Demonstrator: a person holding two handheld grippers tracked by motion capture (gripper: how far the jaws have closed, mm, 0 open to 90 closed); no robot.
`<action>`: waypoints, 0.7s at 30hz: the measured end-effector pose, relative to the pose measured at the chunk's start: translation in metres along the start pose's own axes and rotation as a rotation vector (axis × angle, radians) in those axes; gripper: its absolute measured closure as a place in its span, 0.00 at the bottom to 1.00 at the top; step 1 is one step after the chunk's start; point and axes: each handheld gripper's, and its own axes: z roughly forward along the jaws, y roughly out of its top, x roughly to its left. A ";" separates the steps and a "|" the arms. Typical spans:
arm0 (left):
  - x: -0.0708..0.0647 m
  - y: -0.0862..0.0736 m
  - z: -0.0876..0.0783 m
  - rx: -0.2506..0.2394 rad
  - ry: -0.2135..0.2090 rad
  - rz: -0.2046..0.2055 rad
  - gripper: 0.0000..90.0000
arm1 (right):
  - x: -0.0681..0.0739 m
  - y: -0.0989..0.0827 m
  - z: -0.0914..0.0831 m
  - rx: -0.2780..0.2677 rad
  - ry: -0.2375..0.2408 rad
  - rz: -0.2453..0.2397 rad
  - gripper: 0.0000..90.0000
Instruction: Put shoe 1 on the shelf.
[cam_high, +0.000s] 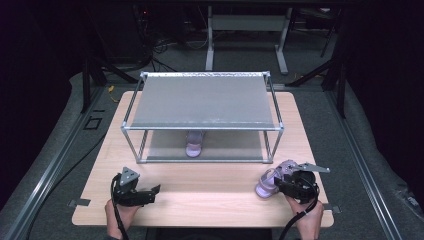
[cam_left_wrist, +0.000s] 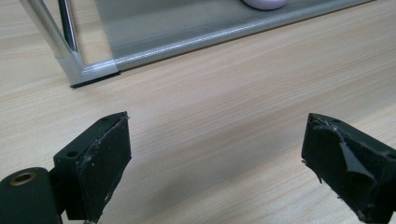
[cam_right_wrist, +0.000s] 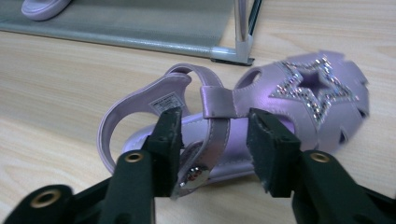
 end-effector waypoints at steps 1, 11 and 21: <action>0.000 0.000 0.000 0.001 -0.002 0.001 0.09 | -0.001 -0.001 -0.001 -0.004 -0.001 0.003 0.65; 0.002 -0.001 -0.001 0.011 0.002 -0.002 0.09 | -0.010 -0.011 -0.016 0.003 -0.048 0.001 0.81; 0.002 -0.003 0.000 0.014 0.005 0.000 0.09 | -0.008 -0.016 -0.023 0.004 -0.087 -0.101 0.92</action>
